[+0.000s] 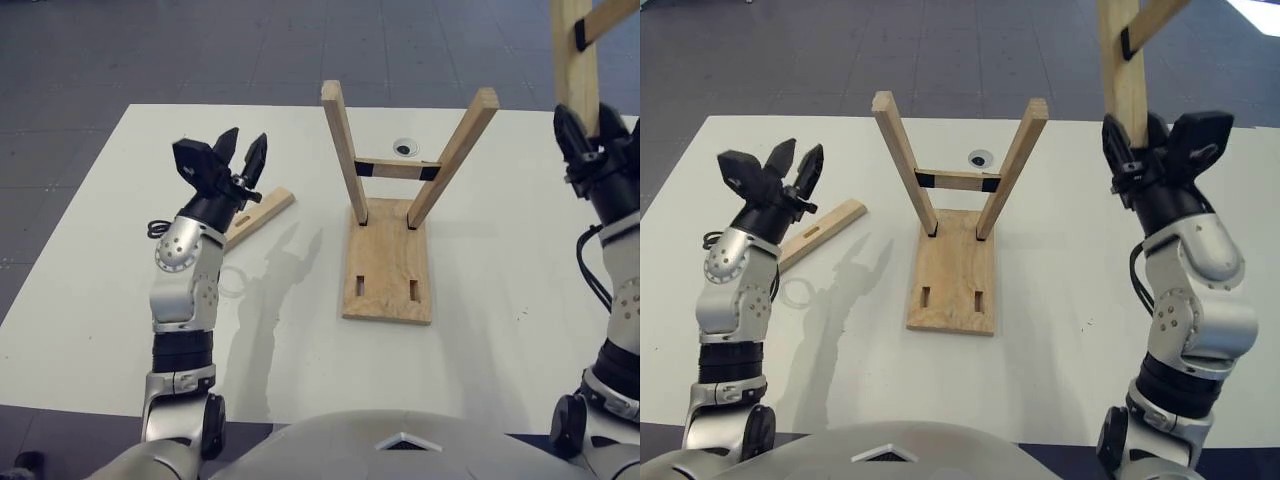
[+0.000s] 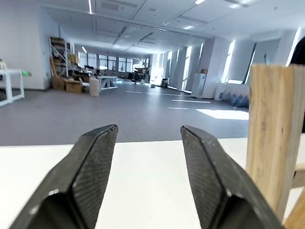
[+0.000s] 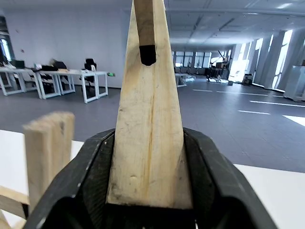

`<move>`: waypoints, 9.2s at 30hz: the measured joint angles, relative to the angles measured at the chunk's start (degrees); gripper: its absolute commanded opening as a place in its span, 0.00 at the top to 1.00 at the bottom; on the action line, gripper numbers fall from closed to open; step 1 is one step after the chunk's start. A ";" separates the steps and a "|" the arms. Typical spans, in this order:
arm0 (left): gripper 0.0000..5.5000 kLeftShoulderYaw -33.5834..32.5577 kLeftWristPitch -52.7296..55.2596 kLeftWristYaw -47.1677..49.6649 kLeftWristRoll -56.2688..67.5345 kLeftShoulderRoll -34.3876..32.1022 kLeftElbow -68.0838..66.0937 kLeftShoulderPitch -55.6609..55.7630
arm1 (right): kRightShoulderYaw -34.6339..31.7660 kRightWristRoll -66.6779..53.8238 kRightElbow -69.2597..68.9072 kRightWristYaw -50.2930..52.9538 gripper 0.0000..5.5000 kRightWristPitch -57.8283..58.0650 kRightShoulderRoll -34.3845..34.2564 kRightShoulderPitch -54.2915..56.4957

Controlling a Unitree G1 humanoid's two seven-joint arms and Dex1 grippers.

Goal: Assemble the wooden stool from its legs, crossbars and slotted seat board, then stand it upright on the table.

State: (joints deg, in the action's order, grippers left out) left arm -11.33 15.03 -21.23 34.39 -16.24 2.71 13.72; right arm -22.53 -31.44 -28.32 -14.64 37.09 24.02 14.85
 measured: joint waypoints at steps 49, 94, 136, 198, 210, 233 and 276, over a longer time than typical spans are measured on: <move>0.60 2.51 37.21 -1.10 70.24 -13.97 16.34 10.33 | 17.64 -63.12 -2.96 -2.18 0.63 15.01 6.47 9.11; 0.62 22.90 2.24 -45.78 -2.17 -14.47 1.44 -1.79 | 46.40 16.54 5.79 -26.53 0.37 2.34 25.39 -3.16; 0.63 30.42 0.27 -47.09 -13.50 -15.11 -1.27 4.90 | 43.93 27.19 10.18 -30.46 0.37 -4.15 22.54 -4.49; 0.63 35.14 4.40 -28.42 -21.74 -19.83 9.71 2.08 | 34.67 29.00 8.25 -19.14 0.37 2.59 10.25 -12.75; 0.63 34.71 5.89 -28.39 -21.14 -19.65 10.27 2.12 | 34.67 28.99 8.30 -19.18 0.37 2.56 10.21 -12.69; 0.34 28.94 8.56 -29.74 -23.51 -22.21 12.01 -3.81 | 35.71 26.66 6.78 -21.14 0.37 2.35 8.51 -14.08; 0.54 7.95 -20.28 -44.26 -24.71 -28.79 -50.27 1.81 | 35.83 26.78 6.20 -22.09 0.37 2.26 9.55 -14.64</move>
State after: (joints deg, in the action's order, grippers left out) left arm -3.38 -5.24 -65.49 9.68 -45.03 -47.55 15.53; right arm 13.30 -4.66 -22.12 -36.74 39.34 33.57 0.22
